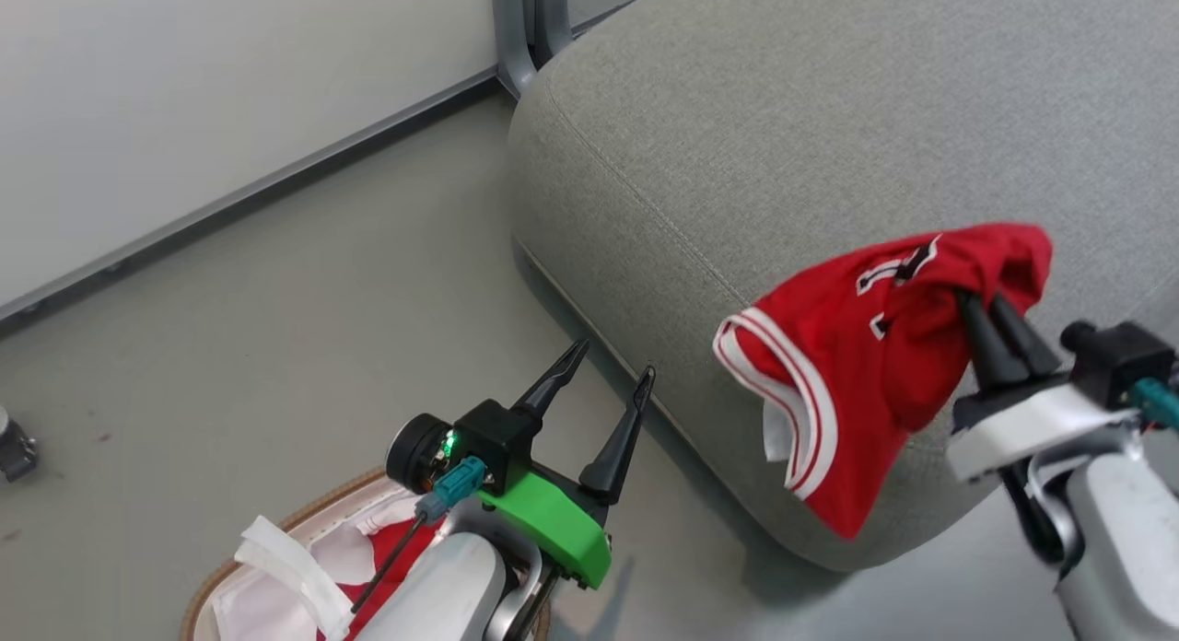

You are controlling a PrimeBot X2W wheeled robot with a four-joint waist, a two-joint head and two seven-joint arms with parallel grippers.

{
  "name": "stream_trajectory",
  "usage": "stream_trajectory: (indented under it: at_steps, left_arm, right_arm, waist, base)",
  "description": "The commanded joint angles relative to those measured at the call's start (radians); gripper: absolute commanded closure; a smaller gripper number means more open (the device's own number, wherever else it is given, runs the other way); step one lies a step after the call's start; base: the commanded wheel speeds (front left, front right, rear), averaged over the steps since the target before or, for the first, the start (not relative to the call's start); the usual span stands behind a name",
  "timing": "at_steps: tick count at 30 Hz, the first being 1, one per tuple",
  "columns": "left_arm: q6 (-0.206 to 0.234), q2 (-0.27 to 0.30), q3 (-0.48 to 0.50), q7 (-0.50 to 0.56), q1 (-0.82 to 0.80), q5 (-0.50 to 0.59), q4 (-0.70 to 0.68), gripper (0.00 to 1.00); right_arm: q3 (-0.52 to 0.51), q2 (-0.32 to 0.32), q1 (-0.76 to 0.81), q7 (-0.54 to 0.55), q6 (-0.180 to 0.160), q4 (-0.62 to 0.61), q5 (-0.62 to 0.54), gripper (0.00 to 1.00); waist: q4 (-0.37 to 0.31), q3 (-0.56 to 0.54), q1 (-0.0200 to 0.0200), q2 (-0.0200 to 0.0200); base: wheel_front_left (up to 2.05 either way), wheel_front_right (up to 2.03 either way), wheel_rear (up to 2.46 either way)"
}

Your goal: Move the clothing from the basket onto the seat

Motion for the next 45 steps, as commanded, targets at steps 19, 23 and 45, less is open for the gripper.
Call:
stream_trajectory:
  at_steps: [19,23,45]
  left_arm:
    - [-0.003,0.114,-0.023,-0.001,-0.134,0.068,-0.020,0.00]
    - [-0.003,0.128,-0.036,-0.001,-0.166,0.071,-0.030,0.00]
    - [-0.003,0.133,0.018,-0.001,-0.198,0.081,-0.044,0.00]
  right_arm:
    - [-0.152,-0.222,-0.699,-0.002,-0.001,0.381,-0.094,1.00]
    - [-0.191,-0.250,-0.796,-0.002,-0.001,0.457,-0.144,1.00]
    - [-0.430,-0.139,-0.768,-0.002,-0.001,0.662,-0.314,0.98]
  waist:
    - [0.145,0.383,0.0000,-0.0001]
    - [0.185,0.442,0.0000,-0.0001]
    - [0.296,0.547,0.0000,-0.0001]
  base:
    - [0.00,0.00,0.00]
    - [0.00,0.00,0.00]
    - [0.00,0.00,0.00]
